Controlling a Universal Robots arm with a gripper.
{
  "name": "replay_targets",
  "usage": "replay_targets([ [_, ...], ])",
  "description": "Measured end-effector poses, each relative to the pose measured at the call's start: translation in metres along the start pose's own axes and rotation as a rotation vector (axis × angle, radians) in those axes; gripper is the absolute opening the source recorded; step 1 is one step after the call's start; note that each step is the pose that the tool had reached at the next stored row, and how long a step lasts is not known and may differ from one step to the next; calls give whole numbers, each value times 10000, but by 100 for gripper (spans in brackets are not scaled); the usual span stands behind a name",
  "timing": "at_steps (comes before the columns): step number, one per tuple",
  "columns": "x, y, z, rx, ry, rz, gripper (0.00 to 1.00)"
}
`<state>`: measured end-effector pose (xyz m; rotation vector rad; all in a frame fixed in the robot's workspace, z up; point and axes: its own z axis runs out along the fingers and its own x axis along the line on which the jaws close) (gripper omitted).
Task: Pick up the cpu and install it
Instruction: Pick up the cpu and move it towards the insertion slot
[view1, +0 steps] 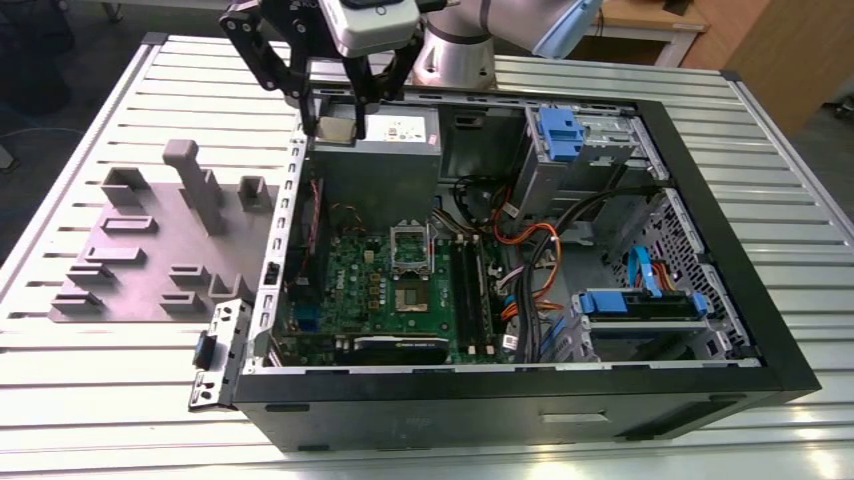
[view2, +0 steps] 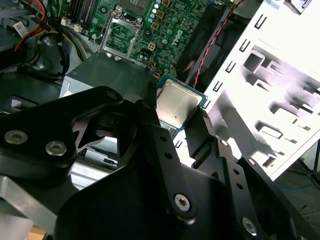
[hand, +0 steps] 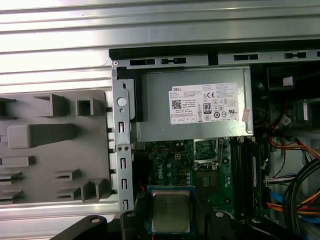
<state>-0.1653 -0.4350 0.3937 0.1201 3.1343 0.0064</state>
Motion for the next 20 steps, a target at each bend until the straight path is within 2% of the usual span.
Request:
replay_targets([
  [5,-29,2,1,-1,-1,0,47],
  [20,-56,4,0,0,0,0,47],
])
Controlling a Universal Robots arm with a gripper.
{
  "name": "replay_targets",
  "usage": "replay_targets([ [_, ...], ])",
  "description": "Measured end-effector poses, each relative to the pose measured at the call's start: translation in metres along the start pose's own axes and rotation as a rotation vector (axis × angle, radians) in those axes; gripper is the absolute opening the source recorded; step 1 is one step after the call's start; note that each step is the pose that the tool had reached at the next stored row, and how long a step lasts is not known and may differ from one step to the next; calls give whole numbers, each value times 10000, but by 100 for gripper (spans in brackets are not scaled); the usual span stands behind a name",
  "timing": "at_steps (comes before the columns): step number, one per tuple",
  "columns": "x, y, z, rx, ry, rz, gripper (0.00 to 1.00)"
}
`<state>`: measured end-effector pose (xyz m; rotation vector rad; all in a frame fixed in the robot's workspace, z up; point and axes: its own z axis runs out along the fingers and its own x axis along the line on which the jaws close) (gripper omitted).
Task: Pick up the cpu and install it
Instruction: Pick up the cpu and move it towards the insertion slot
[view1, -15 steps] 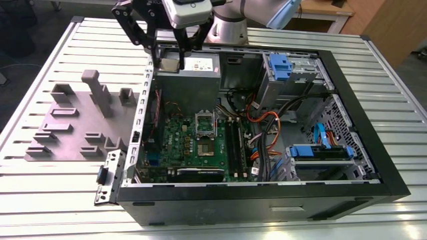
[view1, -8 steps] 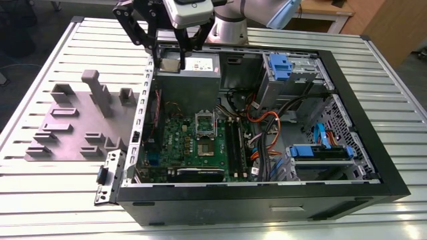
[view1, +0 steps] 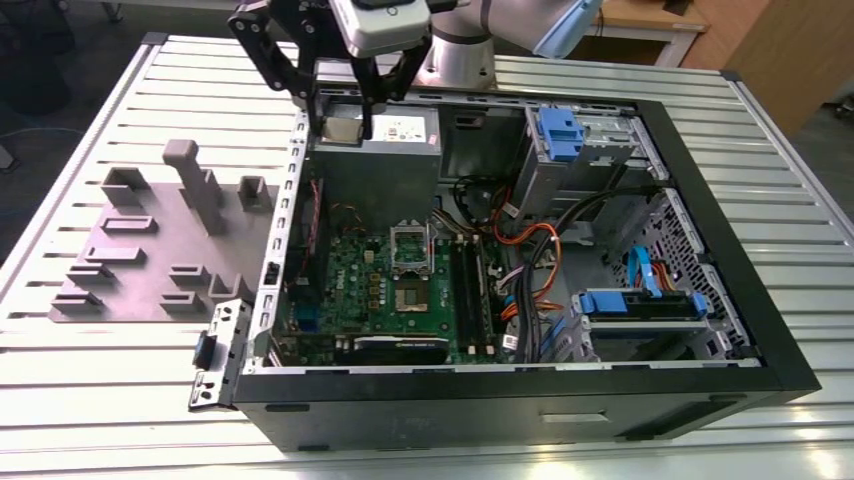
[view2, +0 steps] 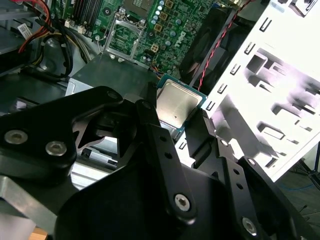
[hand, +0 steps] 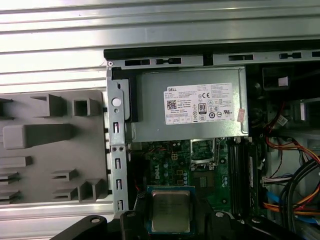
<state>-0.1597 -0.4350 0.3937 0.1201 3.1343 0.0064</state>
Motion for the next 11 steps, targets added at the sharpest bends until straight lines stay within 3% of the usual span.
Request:
replay_targets([
  [11,-34,3,0,1,0,0,47],
])
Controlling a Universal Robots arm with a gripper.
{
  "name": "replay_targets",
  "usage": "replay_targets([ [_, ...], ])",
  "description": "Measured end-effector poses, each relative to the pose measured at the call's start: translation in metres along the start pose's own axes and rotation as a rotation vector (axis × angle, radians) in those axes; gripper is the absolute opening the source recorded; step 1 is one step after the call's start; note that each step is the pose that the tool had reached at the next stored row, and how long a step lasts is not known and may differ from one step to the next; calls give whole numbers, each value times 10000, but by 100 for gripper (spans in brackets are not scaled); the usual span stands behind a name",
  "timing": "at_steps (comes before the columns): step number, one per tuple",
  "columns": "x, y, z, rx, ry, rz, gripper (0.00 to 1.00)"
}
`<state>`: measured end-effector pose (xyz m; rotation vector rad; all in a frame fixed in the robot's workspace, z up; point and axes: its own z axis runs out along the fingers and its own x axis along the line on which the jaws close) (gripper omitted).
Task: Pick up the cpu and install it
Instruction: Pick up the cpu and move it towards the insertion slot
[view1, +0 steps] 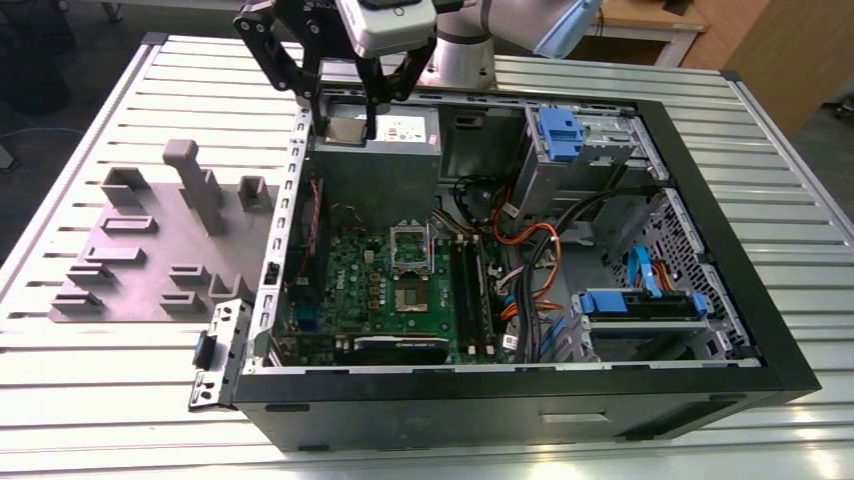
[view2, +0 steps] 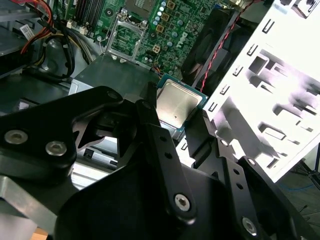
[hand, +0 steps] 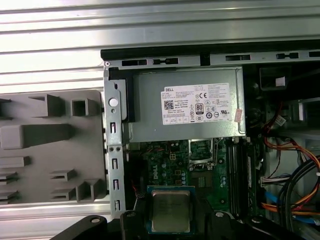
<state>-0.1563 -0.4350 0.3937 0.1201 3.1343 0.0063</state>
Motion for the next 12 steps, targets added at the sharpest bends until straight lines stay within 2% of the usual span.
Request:
replay_targets([
  [12,-36,3,0,-1,0,0,47],
])
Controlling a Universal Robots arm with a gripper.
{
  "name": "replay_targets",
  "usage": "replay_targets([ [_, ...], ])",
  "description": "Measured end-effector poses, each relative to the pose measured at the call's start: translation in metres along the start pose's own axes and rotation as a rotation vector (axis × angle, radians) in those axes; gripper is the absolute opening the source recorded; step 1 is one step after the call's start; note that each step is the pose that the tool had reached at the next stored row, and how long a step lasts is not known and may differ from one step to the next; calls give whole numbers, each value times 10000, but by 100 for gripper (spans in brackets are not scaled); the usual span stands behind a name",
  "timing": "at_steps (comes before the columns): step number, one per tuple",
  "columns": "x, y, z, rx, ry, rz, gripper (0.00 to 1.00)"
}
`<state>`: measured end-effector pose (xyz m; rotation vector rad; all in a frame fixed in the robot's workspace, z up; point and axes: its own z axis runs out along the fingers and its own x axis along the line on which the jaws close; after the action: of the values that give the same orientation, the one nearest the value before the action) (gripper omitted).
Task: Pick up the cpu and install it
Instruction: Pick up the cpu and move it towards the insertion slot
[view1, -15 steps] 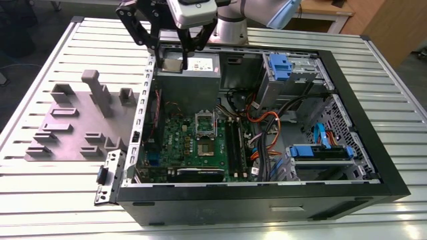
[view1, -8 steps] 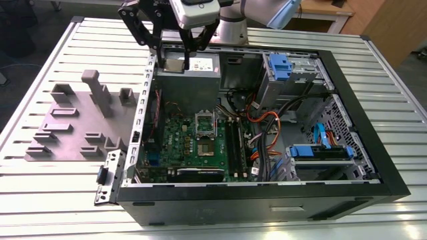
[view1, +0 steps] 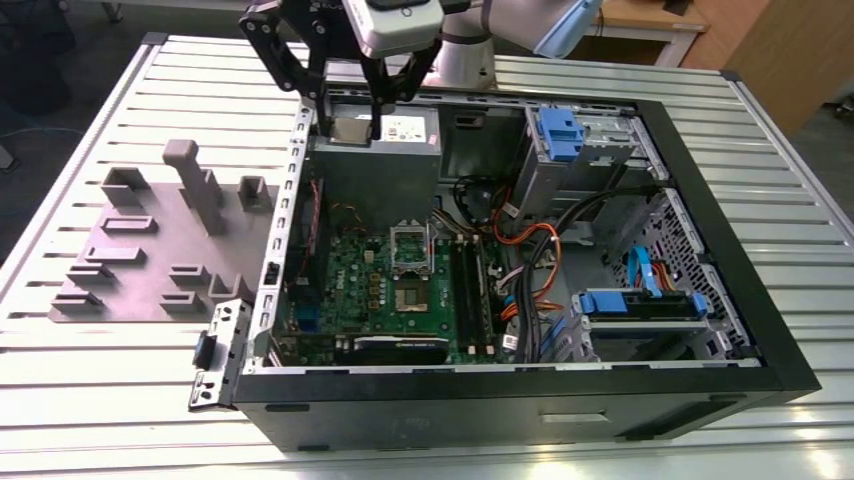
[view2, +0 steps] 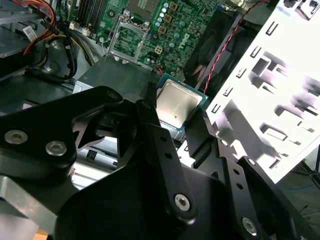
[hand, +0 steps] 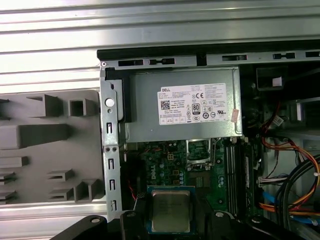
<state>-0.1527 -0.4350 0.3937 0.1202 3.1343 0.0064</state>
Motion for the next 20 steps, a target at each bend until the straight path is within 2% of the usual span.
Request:
replay_targets([
  [20,-48,4,0,0,-1,0,47],
])
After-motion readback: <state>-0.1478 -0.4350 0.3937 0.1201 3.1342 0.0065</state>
